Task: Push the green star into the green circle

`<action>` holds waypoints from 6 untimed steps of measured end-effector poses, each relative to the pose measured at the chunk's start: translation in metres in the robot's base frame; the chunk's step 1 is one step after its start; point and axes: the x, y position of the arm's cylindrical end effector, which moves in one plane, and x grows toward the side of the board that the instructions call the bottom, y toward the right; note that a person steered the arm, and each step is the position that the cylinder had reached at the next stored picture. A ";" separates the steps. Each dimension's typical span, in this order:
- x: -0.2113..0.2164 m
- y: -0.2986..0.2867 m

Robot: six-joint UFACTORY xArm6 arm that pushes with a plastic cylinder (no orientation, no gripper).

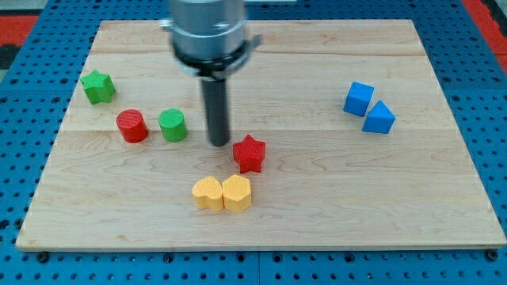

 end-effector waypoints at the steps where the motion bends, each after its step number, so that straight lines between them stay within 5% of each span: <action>1: -0.002 -0.065; 2: -0.060 -0.074; 3: -0.037 -0.082; 6: -0.064 -0.014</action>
